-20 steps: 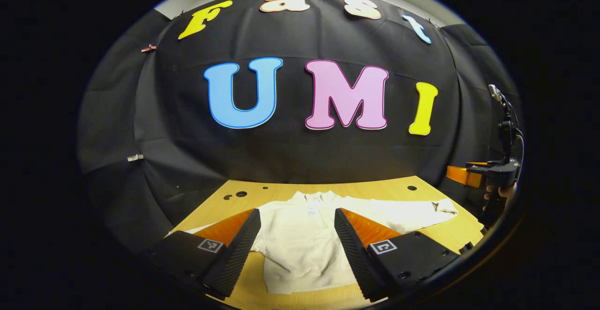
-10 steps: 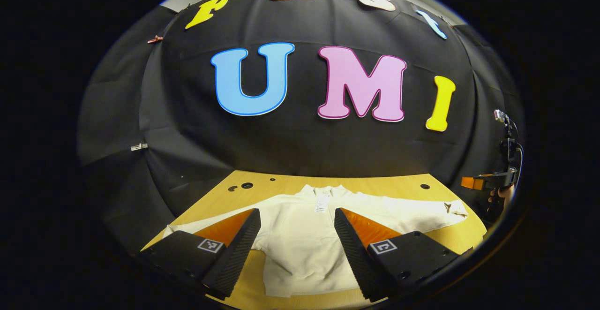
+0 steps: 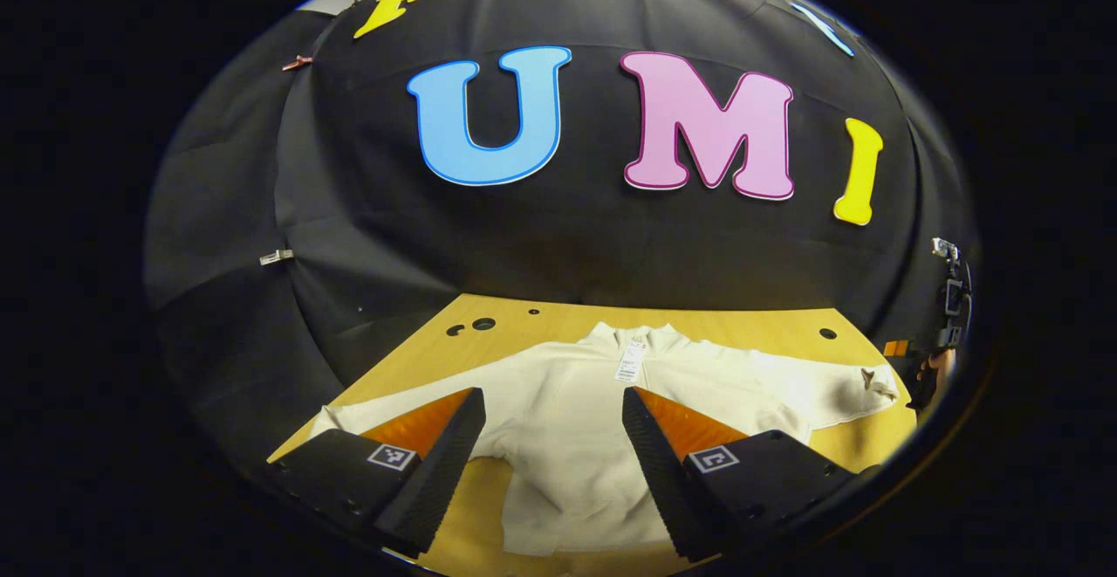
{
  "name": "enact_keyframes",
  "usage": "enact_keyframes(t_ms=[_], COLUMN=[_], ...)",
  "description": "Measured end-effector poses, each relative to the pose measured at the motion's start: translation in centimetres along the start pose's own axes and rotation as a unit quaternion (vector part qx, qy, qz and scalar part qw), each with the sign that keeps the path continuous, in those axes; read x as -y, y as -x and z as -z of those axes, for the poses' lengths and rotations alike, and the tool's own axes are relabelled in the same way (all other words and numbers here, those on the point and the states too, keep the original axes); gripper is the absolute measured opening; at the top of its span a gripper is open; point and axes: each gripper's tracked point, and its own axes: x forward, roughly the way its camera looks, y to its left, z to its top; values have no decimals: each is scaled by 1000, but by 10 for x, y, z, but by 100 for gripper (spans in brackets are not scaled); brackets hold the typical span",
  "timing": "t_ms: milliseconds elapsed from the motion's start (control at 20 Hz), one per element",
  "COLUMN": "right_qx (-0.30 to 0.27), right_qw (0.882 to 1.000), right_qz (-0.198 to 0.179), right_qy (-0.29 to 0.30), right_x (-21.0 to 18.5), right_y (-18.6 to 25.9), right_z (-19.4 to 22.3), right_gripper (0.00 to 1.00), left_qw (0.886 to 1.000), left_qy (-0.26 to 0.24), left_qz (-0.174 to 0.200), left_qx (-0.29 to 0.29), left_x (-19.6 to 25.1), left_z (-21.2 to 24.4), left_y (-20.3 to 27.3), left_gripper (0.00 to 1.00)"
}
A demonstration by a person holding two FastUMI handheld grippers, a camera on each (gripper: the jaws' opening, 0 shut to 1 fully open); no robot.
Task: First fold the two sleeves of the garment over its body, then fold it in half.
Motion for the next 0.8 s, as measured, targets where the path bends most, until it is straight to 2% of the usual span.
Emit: enact_keyframes(t_ms=[200, 350, 600, 800], right_qx=[-34, -65, -98, -109], right_qw=[999, 997, 994, 994], right_qz=[17, 32, 27, 15], right_qy=[26, 15, 28, -15], right_x=[9, 15, 18, 18], right_y=[-35, -52, -63, -63], right_z=[21, 39, 59, 59], right_gripper=[98, 98, 98, 96], left_qw=[1000, 1000, 999, 998], left_qy=[-7, -25, -38, -54], left_qz=[1, 2, 13, 22], left_qx=[-13, -14, -20, -9], left_x=[11, 18, 28, 37], left_z=[8, 9, 12, 5], left_y=[-6, -8, -9, -9], left_gripper=[97, 98, 96, 98])
